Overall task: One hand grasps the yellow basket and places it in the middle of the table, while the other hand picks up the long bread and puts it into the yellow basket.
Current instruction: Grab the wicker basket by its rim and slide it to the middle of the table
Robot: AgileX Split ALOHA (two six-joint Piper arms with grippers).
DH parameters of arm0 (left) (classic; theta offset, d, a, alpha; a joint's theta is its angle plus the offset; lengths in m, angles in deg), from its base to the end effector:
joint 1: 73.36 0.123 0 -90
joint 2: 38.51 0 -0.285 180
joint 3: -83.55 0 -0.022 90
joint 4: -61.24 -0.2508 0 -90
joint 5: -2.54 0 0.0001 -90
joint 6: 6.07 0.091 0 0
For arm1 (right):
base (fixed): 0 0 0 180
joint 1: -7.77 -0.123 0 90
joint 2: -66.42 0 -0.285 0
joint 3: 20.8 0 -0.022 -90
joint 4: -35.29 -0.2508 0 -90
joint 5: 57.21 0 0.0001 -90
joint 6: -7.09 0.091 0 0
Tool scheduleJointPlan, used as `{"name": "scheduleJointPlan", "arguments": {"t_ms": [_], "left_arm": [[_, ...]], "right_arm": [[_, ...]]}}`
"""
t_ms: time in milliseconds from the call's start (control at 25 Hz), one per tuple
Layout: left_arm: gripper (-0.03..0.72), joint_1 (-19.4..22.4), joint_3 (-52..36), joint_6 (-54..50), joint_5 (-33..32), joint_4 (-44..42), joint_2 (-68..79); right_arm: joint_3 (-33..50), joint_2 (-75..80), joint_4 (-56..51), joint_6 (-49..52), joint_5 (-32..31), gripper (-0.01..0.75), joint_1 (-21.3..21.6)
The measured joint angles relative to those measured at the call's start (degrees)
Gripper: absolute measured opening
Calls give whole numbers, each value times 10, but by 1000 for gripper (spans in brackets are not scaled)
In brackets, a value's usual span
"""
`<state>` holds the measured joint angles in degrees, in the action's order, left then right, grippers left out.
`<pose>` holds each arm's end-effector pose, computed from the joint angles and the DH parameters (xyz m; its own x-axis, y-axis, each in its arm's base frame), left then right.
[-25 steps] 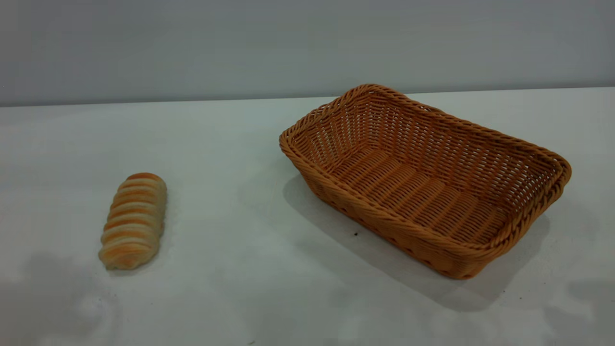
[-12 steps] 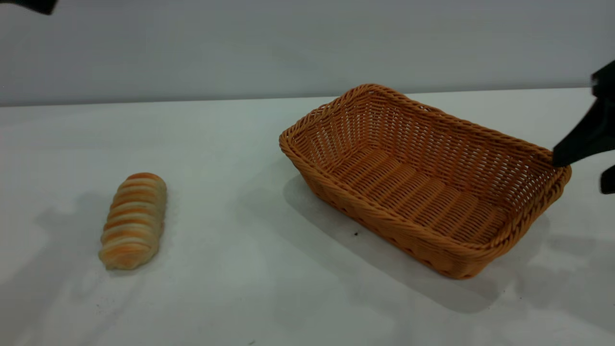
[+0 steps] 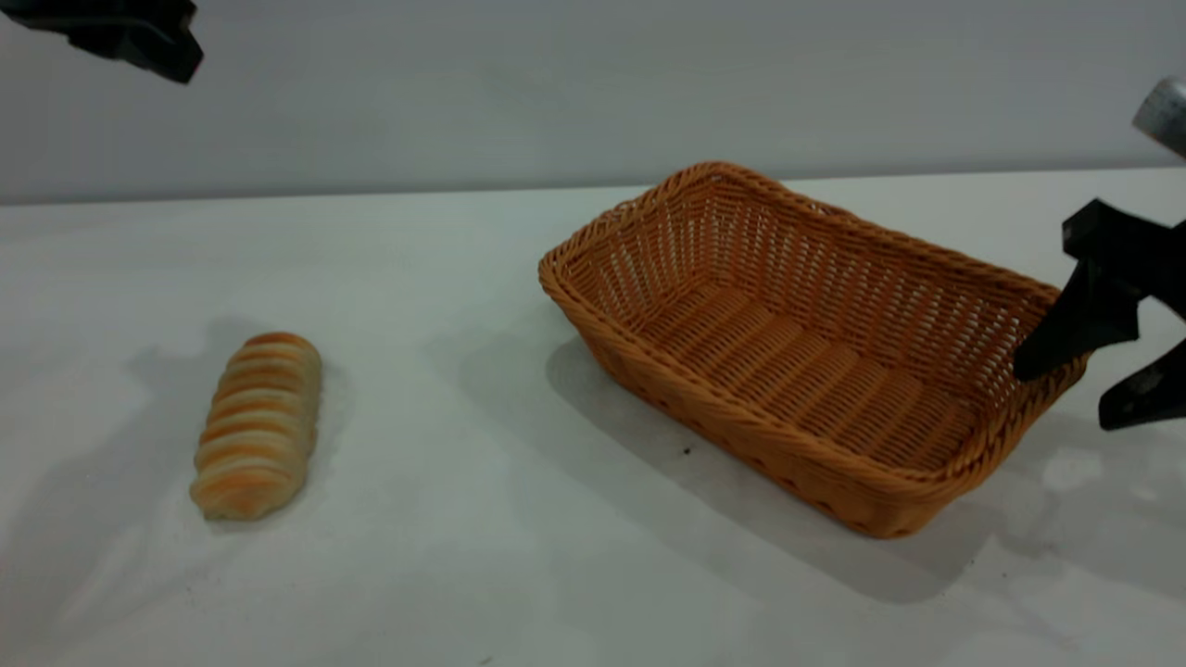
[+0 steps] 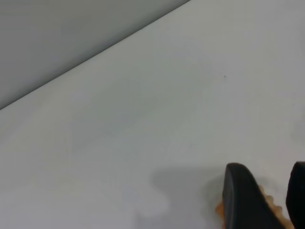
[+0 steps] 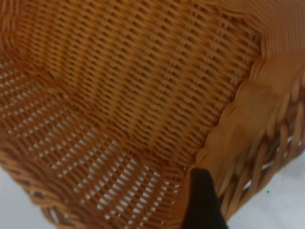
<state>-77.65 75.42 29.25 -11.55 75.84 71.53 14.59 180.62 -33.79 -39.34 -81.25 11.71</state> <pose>0.3952 -0.0353 0.2311 -0.5768 0.4043 -0.7098 0.3520 0.9071 0.2306 0.2950 0.0145 0.0994 -0.8948 0.3917 -0.2142 0.2610 0.8482 0.4608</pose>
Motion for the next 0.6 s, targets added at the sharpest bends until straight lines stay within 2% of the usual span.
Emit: {"name": "scheduleJointPlan", "arguments": {"t_ms": [320,600], "left_arm": [[300,0,5,9,14,0,30],[300,0,5,11,21,0,42]], "right_arm": [[-13,69,-90,-76,-8,532,0],[-17,138,-204,-169,-53,512,0]]}}
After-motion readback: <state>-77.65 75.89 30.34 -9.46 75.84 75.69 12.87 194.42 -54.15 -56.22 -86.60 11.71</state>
